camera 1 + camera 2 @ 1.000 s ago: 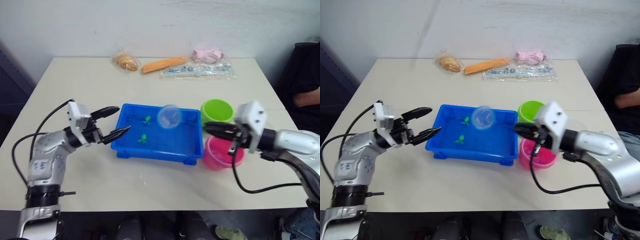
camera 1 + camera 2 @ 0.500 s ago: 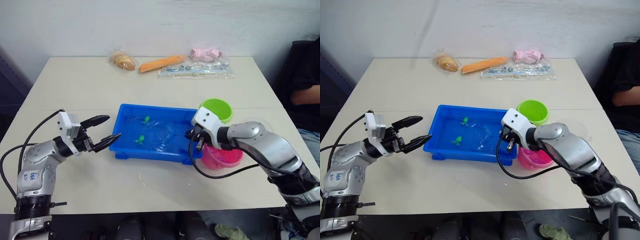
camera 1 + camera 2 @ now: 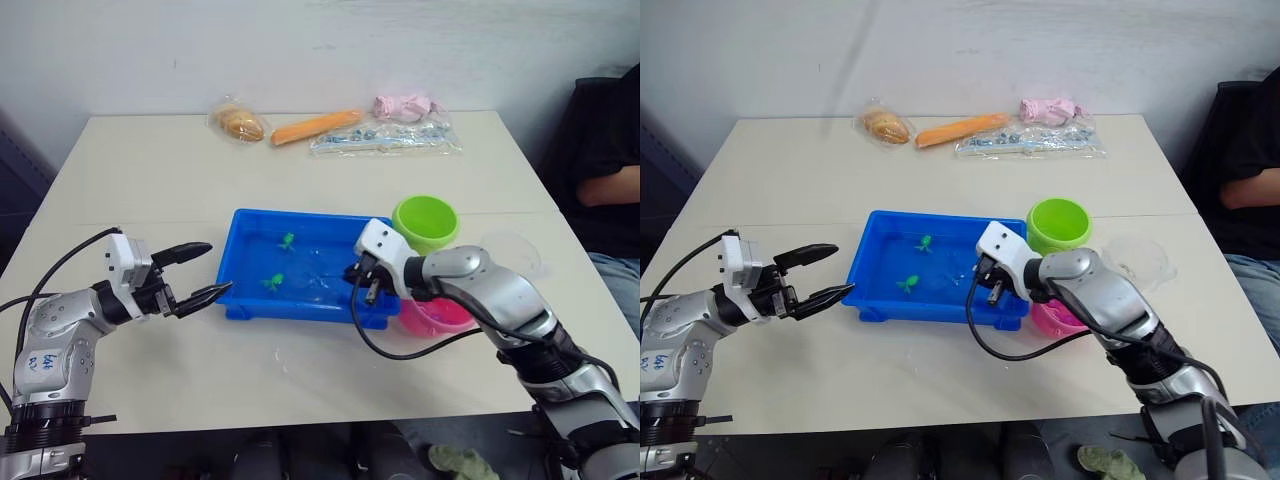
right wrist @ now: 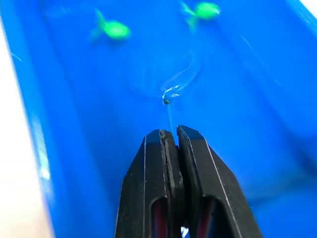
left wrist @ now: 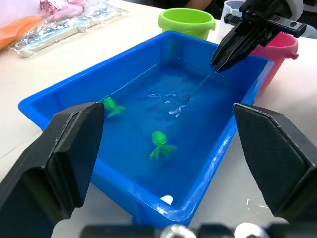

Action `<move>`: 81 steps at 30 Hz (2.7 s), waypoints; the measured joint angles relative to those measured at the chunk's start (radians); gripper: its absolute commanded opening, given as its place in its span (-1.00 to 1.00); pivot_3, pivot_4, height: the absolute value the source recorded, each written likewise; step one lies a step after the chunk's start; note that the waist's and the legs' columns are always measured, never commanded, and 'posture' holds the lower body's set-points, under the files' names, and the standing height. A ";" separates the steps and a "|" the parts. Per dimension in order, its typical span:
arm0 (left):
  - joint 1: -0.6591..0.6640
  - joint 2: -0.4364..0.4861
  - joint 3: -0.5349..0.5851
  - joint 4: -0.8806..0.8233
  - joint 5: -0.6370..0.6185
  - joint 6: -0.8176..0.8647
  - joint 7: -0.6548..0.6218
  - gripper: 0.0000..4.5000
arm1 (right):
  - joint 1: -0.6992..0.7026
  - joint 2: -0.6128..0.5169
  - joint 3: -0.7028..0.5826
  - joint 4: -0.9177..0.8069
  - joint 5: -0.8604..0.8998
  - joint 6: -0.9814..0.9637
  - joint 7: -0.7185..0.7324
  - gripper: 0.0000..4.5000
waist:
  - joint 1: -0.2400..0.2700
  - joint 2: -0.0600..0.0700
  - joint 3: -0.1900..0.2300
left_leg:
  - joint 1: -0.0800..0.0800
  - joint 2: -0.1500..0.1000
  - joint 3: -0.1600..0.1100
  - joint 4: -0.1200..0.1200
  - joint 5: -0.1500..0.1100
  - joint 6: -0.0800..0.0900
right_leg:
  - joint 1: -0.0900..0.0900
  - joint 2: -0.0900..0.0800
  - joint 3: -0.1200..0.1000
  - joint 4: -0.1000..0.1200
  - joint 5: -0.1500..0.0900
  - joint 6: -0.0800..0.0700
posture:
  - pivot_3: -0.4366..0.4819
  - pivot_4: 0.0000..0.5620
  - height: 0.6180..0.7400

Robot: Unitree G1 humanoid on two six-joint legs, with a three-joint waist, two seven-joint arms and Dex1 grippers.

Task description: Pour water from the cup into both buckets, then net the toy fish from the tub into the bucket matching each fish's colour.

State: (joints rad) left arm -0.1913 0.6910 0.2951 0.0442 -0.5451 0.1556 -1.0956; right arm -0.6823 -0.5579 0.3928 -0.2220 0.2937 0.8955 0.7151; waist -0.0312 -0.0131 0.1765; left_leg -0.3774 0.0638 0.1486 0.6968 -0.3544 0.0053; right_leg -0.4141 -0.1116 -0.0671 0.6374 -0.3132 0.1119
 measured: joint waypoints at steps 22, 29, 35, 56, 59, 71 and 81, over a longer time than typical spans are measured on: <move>-0.070 -0.017 -0.016 -0.016 -0.004 0.007 0.022 0.99 | 0.045 -0.036 -0.269 -0.139 0.198 0.153 0.060 -1.00 | 0.006 0.000 0.000 | -0.001 -0.001 -0.001 -0.001 -0.001 0.001 | 0.000 -0.002 -0.002 -0.001 0.000 0.000 | -0.05 -0.47 1.00; -0.126 -0.098 -0.082 -0.064 -0.017 0.041 0.045 0.99 | 0.145 -0.124 -0.477 -0.227 0.282 0.173 0.053 -1.00 | 0.004 0.000 0.000 | -0.001 -0.001 0.000 -0.001 -0.001 0.001 | 0.000 -0.001 -0.002 -0.002 0.000 0.000 | -0.05 -0.47 1.00; -0.180 -0.176 -0.151 -0.115 -0.018 0.064 0.081 0.99 | 0.243 -0.190 -0.627 -0.285 0.349 0.178 0.041 -1.00 | 0.006 0.000 0.000 | -0.001 -0.003 0.000 -0.001 -0.001 0.001 | 0.001 0.000 -0.001 -0.002 0.000 0.000 | -0.05 -0.47 1.00; -0.275 -0.211 -0.205 -0.108 -0.017 0.115 0.097 0.99 | 0.514 -0.331 -0.840 -0.176 0.155 -0.114 -0.066 -1.00 | 0.007 0.000 0.000 | 0.001 -0.005 0.000 -0.001 0.000 0.001 | 0.002 0.000 0.000 -0.008 0.001 0.002 | -0.05 -0.47 1.00; -0.275 -0.211 -0.206 -0.108 -0.017 0.115 0.099 0.99 | 0.520 -0.337 -0.808 -0.168 0.110 -0.186 -0.061 -1.00 | 0.008 0.000 0.000 | 0.001 -0.005 0.000 -0.001 0.000 0.001 | 0.002 0.000 0.000 -0.009 0.001 0.002 | -0.05 -0.47 1.00; -0.274 -0.218 -0.206 -0.108 -0.009 0.115 0.118 0.99 | 0.594 -0.385 -0.669 -0.036 -0.282 -0.761 -0.103 -1.00 | 0.014 0.000 0.000 | 0.001 -0.005 0.002 0.000 0.000 0.000 | 0.003 0.000 0.000 -0.009 0.001 0.003 | -0.05 -0.47 1.00; -0.274 -0.226 -0.209 -0.106 0.004 0.094 0.119 0.99 | 0.597 -0.424 -0.631 0.116 -0.561 -1.131 -0.216 -1.00 | 0.015 0.000 0.000 | 0.001 -0.005 0.002 0.000 0.001 0.000 | 0.004 0.001 0.000 -0.009 0.001 0.003 | -0.05 -0.47 1.00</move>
State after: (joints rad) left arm -0.4652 0.4654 0.0863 -0.0614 -0.5414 0.2499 -0.9765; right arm -0.0854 -0.9814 -0.2384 -0.1060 -0.2673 -0.2353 0.4990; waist -0.0162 -0.0131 0.1767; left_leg -0.3760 0.0591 0.1508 0.6967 -0.3537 0.0049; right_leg -0.4104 -0.1111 -0.0673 0.6283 -0.3118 0.1147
